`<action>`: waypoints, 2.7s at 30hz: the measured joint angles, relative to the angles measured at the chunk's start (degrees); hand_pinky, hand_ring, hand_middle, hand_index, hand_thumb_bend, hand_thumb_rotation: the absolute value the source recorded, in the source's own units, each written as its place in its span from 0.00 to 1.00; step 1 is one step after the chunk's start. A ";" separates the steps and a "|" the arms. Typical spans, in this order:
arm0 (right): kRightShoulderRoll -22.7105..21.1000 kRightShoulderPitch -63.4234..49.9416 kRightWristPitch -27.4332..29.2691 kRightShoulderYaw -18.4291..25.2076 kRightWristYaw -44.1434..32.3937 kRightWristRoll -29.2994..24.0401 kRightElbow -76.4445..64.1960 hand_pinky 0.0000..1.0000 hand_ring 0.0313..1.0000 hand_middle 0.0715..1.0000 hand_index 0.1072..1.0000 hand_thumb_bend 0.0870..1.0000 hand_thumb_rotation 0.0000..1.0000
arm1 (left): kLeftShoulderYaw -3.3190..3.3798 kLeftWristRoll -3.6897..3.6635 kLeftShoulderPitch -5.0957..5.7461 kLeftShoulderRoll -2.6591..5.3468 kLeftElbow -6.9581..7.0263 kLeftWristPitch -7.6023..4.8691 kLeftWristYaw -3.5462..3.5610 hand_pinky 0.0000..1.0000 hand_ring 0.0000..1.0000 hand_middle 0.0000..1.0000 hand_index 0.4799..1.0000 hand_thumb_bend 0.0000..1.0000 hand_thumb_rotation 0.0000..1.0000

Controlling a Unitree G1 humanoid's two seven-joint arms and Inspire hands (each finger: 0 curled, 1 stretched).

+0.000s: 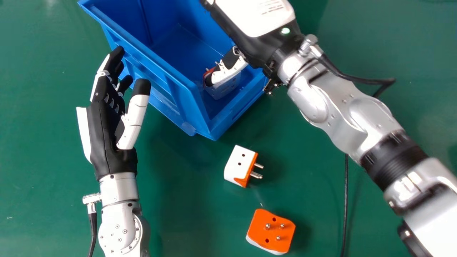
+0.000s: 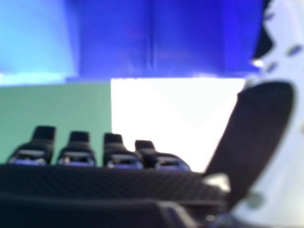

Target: Pick all objects and put in blue box

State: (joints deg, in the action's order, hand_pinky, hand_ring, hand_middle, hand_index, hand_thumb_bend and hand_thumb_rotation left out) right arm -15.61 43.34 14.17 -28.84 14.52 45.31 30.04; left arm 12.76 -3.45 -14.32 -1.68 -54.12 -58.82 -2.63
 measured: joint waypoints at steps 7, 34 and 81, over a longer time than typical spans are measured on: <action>-0.41 -19.64 0.26 8.53 -0.33 -7.28 -21.65 0.92 1.00 1.00 1.00 0.90 0.27 | -0.01 -1.30 1.15 -0.03 1.12 0.14 1.47 0.88 0.92 0.91 0.66 0.86 0.64; -2.54 -52.95 -19.75 11.28 -27.40 2.02 -52.40 0.75 0.89 0.93 0.94 0.90 0.54 | -0.21 -1.16 1.91 -0.82 2.59 0.81 1.91 0.88 0.92 0.91 0.66 0.87 0.66; 1.73 -44.28 -24.19 1.88 -27.35 4.73 -39.25 0.73 0.83 0.86 0.83 0.82 0.40 | -0.17 -2.25 1.75 -0.89 2.86 1.80 4.05 0.91 0.93 0.92 0.67 0.85 0.64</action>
State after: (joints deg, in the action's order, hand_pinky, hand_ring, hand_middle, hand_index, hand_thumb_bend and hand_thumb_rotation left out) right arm -13.88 -0.94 -10.02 -26.96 -12.83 50.05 -9.21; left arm 12.60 -5.70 -12.56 -2.58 -51.25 -57.03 1.42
